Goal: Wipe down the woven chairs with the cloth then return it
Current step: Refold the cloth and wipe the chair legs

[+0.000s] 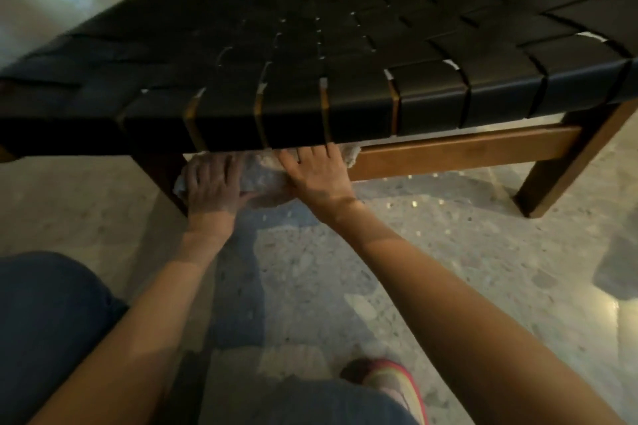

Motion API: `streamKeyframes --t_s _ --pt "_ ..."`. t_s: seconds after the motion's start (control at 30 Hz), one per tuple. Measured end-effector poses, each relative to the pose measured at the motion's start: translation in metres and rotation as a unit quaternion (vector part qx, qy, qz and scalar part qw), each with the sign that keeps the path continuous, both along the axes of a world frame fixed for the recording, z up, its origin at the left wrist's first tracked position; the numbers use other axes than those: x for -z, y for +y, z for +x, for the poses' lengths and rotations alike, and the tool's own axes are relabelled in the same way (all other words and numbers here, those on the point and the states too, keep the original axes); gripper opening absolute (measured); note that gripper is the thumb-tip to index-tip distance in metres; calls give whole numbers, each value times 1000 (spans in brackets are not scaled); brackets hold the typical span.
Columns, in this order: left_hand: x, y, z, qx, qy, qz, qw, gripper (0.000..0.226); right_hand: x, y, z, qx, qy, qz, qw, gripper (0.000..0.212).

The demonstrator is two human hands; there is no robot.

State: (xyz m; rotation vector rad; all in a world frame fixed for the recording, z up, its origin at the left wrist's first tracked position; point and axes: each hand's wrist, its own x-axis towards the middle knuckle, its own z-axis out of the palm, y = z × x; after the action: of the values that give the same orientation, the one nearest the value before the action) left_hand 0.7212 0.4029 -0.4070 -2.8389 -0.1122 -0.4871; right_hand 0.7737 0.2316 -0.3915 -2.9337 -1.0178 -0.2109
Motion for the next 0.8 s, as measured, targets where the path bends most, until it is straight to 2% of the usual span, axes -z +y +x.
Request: streamKeyframes --t_s 0.1,0.27,0.37,0.47,0.6,0.73,0.8 --pt "-2 5 -4 -41 20 -35 998 78 0 7 -1 -27 -7 19 999 48" --pt "-1 -20 5 -17 44 -36 998 76 -1 -29 11 -41 -3 10 999 60" --pt "0 -58 18 49 26 -69 996 73 -3 -73 20 -8 22 -9 1000 66" --pt "1 -116 32 100 8 -13 995 76 -5 -131 26 58 31 -26 998 68" --pt "-2 -177 48 162 -17 -10 987 76 -9 -189 24 139 33 7 990 68" --pt "-9 -167 45 209 -30 -28 977 62 -8 -181 17 191 34 5 981 73" --pt "-8 -143 37 199 -33 -63 977 67 -7 -160 8 173 13 22 985 72"
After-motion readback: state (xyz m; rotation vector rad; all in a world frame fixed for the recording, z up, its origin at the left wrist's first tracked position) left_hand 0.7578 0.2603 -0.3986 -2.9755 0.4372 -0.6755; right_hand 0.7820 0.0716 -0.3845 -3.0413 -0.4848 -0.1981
